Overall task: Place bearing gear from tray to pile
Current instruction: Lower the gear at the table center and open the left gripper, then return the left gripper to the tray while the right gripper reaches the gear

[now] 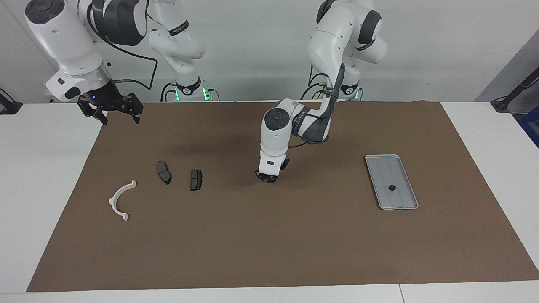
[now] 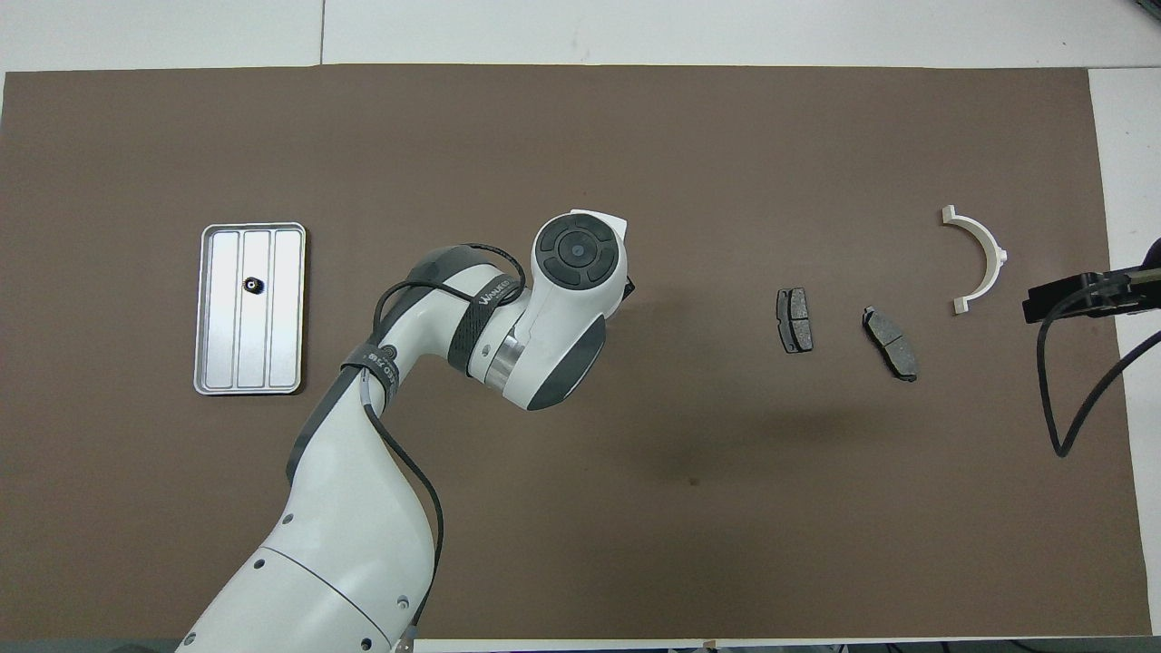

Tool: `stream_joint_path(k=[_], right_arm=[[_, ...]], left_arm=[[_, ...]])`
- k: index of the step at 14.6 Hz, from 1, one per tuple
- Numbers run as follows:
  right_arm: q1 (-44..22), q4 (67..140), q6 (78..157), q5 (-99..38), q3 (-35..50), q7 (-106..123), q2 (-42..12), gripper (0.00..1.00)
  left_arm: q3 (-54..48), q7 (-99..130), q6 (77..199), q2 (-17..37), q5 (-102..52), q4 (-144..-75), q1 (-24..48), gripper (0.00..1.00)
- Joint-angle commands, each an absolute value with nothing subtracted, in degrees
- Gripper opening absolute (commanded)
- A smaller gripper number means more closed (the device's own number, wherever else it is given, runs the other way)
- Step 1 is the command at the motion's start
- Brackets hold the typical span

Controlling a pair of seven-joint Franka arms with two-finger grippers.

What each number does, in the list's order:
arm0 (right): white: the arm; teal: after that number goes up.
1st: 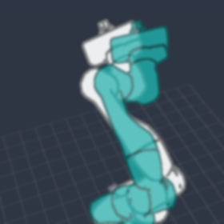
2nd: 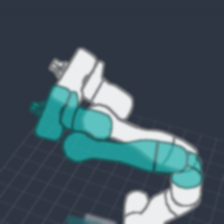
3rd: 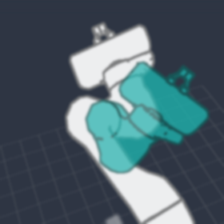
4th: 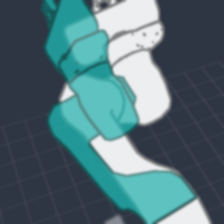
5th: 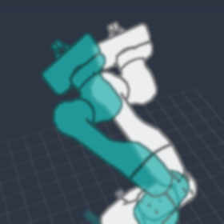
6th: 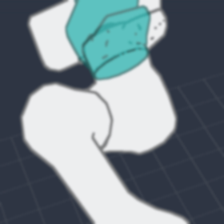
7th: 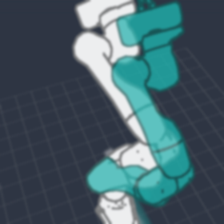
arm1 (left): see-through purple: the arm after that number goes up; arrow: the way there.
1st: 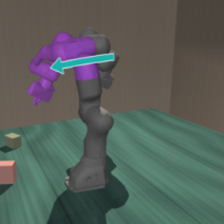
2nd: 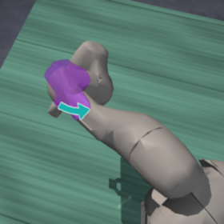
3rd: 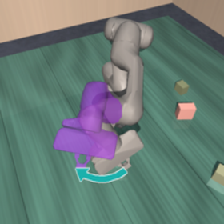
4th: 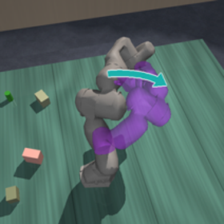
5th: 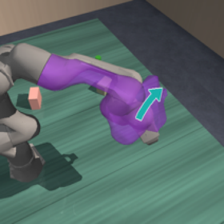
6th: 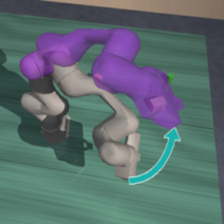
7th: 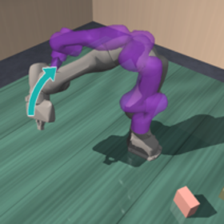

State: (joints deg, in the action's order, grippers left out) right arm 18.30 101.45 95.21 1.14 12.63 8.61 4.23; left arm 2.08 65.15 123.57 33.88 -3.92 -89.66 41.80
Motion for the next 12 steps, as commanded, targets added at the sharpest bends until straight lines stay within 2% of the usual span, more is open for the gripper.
stream_joint_path(k=[1,3,4,5,6,8,10,12], right_arm=[[18.5,103.6,96.9,0.8,12.7,9.9,5.8,1.00],[18.6,105.3,97.6,0.4,12.7,9.9,6.3,1.00],[18.6,106.1,97.9,0.4,12.7,9.8,6.7,1.00],[18.6,106.3,98.4,0.4,12.7,9.8,6.7,1.00],[18.7,106.3,99.2,0.4,12.7,9.8,6.5,1.00],[18.5,105.9,101.6,0.2,12.8,9.5,4.9,1.00],[17.5,102.5,103.0,0.2,12.9,8.3,0.1,1.00],[14.6,96.4,102.6,1.0,13.0,4.5,-5.5,1.00]], left_arm=[[3.2,66.4,125.1,33.7,-2.9,-91.2,42.9,0.00],[3.2,66.4,125.2,33.6,-2.9,-91.7,42.9,0.00],[3.2,66.5,124.8,33.6,-3.0,-91.7,43.0,0.24],[3.3,66.4,123.8,33.5,-2.9,-91.2,43.0,0.91],[3.9,66.4,120.5,33.3,-1.5,-90.3,43.0,1.00],[4.2,66.1,116.0,32.4,0.3,-87.7,41.8,1.00],[4.6,64.4,115.3,27.2,0.5,-91.0,37.7,1.00],[4.6,57.4,113.7,24.8,0.5,-92.6,32.9,1.00]])
